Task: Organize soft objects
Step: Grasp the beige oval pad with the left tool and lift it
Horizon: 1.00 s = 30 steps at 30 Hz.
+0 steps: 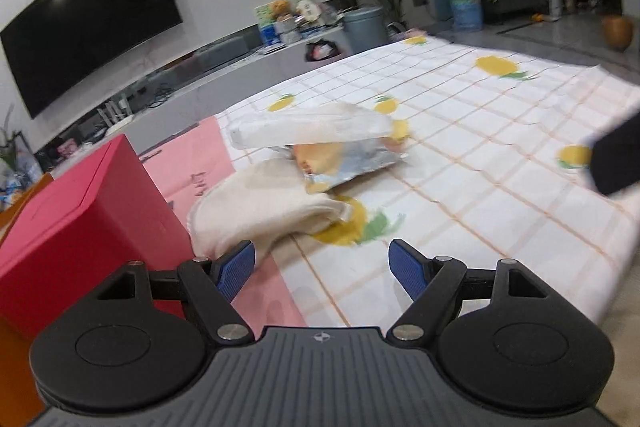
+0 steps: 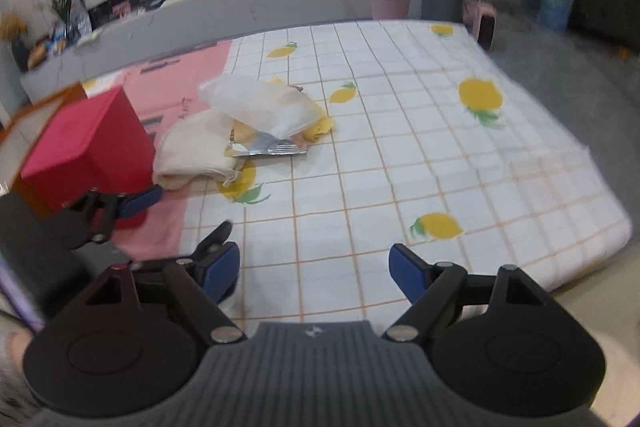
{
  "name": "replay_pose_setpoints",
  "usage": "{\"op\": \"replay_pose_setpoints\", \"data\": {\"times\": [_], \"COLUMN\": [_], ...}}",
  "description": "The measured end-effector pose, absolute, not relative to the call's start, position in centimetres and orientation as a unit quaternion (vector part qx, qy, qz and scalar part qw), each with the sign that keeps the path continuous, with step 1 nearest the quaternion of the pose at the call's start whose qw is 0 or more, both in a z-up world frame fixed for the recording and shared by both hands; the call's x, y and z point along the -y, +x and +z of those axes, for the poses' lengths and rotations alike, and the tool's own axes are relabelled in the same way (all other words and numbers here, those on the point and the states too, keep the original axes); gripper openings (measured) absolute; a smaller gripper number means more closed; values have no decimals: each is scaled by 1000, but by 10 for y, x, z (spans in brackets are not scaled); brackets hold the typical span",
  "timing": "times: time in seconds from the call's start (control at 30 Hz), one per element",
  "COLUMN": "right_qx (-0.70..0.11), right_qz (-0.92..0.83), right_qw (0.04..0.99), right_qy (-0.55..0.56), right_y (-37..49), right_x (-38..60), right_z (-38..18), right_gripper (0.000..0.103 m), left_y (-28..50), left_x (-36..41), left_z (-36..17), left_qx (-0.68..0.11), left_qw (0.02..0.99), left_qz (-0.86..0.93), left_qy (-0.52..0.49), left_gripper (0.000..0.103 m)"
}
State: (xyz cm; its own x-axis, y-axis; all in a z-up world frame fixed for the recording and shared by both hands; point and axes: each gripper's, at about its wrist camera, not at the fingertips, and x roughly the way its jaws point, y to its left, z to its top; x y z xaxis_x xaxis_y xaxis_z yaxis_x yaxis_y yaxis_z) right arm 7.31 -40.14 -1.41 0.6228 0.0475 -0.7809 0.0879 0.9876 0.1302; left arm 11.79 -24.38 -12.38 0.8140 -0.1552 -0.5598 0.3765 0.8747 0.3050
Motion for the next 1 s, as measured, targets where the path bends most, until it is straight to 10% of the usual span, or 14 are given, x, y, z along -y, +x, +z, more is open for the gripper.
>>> {"op": "replay_pose_setpoints", "data": {"times": [0.6, 0.67, 1.0], "right_qx": [-443, -444, -443], "right_qz": [4, 5, 37], "right_qw": [890, 889, 886], "right_qy": [107, 109, 128], "right_y": [73, 72, 67], "right_x": [408, 408, 400], "right_z": [-20, -20, -15], "right_gripper": [81, 81, 81], "left_y": [176, 175, 139], "left_x": [257, 248, 221], "left_z": [-137, -136, -130], "left_qx": [-273, -287, -309], "left_qw": [946, 947, 939], "left_qz": [-58, -81, -127], "left_qy": [166, 117, 81], "left_gripper": [94, 72, 51]}}
